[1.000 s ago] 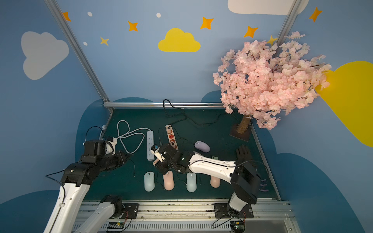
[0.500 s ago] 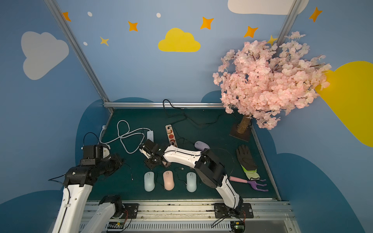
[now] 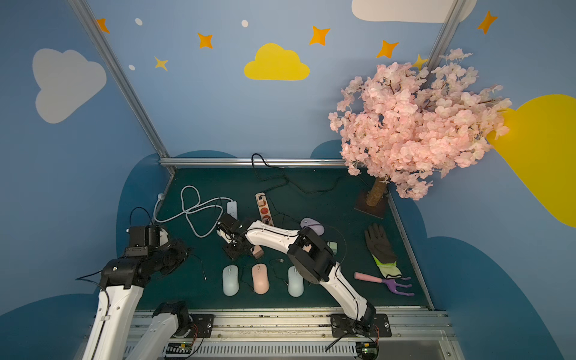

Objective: Unplug the wireless mouse
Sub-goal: Place the plug at the center of the board.

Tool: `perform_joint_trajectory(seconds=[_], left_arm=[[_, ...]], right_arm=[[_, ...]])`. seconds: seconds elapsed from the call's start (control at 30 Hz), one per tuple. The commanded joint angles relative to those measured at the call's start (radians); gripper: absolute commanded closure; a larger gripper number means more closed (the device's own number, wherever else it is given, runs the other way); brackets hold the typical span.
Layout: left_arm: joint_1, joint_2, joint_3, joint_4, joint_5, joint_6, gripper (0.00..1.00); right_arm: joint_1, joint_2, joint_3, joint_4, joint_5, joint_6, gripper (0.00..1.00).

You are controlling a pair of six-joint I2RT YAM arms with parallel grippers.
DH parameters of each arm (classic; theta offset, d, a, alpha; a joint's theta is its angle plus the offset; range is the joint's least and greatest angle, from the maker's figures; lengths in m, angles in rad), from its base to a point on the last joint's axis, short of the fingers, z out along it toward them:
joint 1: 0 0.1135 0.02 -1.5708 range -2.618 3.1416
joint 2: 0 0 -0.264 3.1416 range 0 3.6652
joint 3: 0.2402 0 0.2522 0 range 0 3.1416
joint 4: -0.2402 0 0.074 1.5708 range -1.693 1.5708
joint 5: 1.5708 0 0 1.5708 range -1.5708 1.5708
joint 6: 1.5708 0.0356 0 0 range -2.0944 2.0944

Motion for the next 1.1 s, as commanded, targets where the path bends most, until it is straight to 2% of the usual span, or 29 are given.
perform_joint_trajectory(seconds=[0.0,0.2,0.33,0.5,0.6,0.67,0.87,1.07], left_arm=[[0.004,0.008,0.009,-0.03,-0.022,-0.01,0.96],[0.004,0.026,0.022,-0.053,-0.039,-0.01,0.96],[0.001,0.061,0.047,-0.097,-0.056,-0.008,0.96],[-0.019,0.053,0.05,-0.133,-0.088,-0.029,0.96],[-0.067,0.044,0.038,-0.152,-0.108,-0.066,0.96],[-0.135,0.035,0.023,-0.157,-0.147,-0.111,0.96],[-0.412,0.078,-0.035,-0.152,-0.275,-0.291,0.96],[-0.544,0.183,-0.101,-0.069,-0.322,-0.325,0.96]], right_arm=[[-0.002,0.033,0.041,-0.033,-0.006,-0.004,0.8],[-0.002,0.033,0.051,-0.029,-0.013,-0.003,0.51],[-0.003,0.01,0.05,-0.024,-0.018,-0.004,0.39],[-0.001,-0.045,0.016,-0.004,-0.028,0.001,0.38],[-0.002,-0.149,-0.081,0.06,-0.014,0.021,0.38],[-0.004,-0.246,-0.174,0.124,0.009,0.037,0.39],[-0.014,-0.537,-0.43,0.203,0.081,0.036,0.39],[-0.038,-0.805,-0.661,0.189,0.213,0.036,0.39]])
